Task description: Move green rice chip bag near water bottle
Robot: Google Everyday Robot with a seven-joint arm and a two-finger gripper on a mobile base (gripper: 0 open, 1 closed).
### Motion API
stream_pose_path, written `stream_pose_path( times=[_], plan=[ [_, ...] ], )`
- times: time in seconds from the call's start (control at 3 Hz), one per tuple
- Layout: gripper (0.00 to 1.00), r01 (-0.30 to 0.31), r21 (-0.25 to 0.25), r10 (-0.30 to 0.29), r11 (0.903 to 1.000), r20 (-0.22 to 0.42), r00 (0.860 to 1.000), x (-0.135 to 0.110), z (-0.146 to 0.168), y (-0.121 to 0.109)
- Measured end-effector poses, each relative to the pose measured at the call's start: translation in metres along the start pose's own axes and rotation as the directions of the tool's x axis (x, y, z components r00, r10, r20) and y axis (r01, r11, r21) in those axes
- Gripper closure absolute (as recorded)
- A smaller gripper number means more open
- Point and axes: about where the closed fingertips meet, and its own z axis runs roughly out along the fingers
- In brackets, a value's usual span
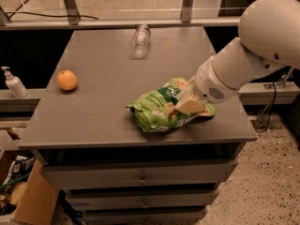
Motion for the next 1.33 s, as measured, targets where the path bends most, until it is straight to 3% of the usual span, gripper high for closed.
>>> stream_pose_path(
  times=[0.33,0.67,1.0,1.33],
  plan=[
    [1.0,-0.095,0.079,0.095,0.9924,-0.004,0.995,0.011,-0.035,-0.023],
    [1.0,-0.199,0.202,0.192,0.9589,0.055,0.98,0.02,-0.102,-0.055],
    [1.0,-0.234,0.282,0.211,0.9304,0.109,0.971,0.016,-0.154,-0.072],
    [1.0,-0.229,0.284,0.206,0.931,0.108,0.973,0.017,-0.152,-0.074]
  ],
)
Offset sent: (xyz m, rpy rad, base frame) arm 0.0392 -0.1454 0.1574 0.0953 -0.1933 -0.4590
